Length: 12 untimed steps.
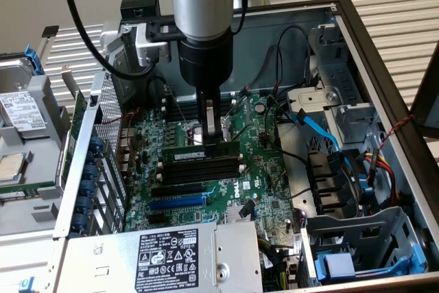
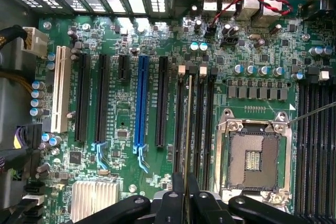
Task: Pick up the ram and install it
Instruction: 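Insert the ram into the slot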
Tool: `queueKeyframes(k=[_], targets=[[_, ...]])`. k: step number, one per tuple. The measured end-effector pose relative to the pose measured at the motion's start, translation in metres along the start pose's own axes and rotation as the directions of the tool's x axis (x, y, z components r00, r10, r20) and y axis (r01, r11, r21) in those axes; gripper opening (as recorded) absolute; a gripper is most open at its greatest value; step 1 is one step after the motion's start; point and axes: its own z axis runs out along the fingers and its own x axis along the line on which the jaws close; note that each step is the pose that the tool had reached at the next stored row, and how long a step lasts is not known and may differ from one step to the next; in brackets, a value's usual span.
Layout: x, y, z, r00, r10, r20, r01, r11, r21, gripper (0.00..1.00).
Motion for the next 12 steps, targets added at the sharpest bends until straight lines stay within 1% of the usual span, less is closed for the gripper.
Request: queueKeyframes(k=[2, 12], targets=[[0.0, 0.0, 0.0005, 1.0, -0.001, -0.0008, 0.001, 1.0, -0.0001, 0.13], [0.0016, 0.0002, 0.0037, 0.9999, -0.014, -0.0012, 0.014, 0.9999, 0.0003, 0.13]])
